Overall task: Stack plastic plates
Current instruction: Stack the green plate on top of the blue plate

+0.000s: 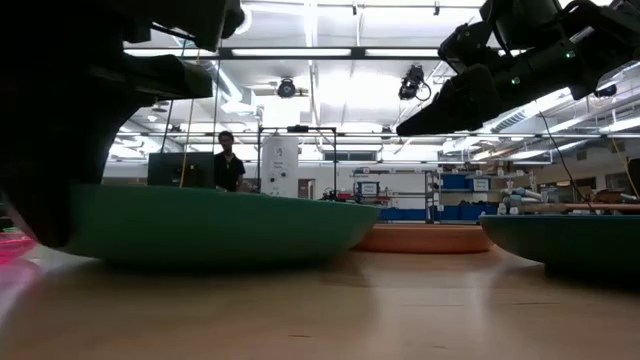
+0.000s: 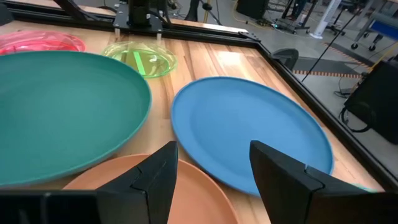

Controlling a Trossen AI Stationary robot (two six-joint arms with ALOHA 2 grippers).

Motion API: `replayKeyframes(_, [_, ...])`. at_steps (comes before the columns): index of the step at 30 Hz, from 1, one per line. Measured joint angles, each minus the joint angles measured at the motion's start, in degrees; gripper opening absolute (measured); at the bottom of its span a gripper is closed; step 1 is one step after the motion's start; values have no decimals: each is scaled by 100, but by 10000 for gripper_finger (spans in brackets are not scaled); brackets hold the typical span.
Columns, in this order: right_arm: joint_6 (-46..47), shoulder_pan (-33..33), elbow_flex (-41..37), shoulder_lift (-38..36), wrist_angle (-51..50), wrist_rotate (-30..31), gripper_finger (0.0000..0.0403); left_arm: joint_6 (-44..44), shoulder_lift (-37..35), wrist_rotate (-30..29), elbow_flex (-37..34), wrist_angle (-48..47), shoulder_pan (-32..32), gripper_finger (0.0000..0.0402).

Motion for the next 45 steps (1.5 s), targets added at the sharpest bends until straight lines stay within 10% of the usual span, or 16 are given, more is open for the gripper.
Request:
replayKeyframes(21, [173,0,0,0,-233,159,205,-36,-1352,-698,-8,-1082,571,17])
replayKeyframes(31, [340,0,0,0,-389,216,204,1514,-1443,-1728,-8,-1466,1499,22])
replayKeyframes(45, [1187,626,0,-638,-1817,1271,201,3721,-1439,-1745,-778,-254,3074,26])
